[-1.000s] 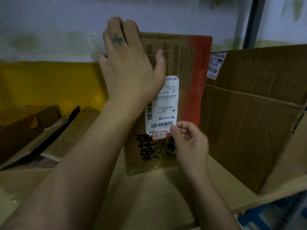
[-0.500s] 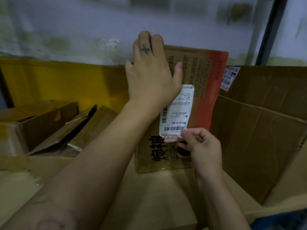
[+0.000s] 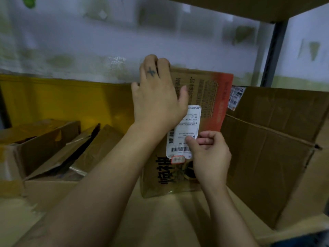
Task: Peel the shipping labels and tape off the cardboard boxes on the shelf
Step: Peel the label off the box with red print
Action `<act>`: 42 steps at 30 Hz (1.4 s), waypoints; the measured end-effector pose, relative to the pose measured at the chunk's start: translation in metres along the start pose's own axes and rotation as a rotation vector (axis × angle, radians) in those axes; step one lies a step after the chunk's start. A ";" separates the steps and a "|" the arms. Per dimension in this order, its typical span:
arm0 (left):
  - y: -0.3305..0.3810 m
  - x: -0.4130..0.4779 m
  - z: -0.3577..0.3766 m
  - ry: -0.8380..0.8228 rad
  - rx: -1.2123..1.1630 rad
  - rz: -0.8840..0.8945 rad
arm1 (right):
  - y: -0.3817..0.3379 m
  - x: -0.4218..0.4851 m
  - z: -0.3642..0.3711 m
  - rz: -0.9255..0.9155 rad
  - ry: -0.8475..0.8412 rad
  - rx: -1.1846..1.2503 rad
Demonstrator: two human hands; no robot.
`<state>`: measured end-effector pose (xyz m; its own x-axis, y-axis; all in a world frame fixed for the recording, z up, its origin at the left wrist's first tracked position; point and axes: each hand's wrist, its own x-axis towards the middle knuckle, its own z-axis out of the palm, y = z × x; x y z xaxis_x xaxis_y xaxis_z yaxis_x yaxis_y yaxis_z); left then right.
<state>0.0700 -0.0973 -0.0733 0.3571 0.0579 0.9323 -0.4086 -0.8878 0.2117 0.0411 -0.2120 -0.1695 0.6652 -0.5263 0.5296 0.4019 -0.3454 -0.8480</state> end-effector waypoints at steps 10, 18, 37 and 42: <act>0.002 -0.001 -0.001 0.002 -0.008 -0.019 | 0.001 0.006 -0.002 0.000 -0.031 -0.034; 0.003 0.000 -0.001 -0.018 0.023 -0.021 | 0.006 -0.004 0.008 -0.054 0.002 0.055; -0.012 0.001 0.006 0.015 -0.055 0.030 | -0.018 0.009 -0.002 -0.095 -0.067 -0.122; -0.009 -0.001 0.006 0.022 -0.069 0.023 | -0.021 0.013 0.003 -0.089 -0.013 -0.191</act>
<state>0.0785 -0.0924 -0.0776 0.3287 0.0488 0.9432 -0.4737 -0.8555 0.2094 0.0432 -0.2089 -0.1447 0.6411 -0.4772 0.6010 0.3335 -0.5321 -0.7782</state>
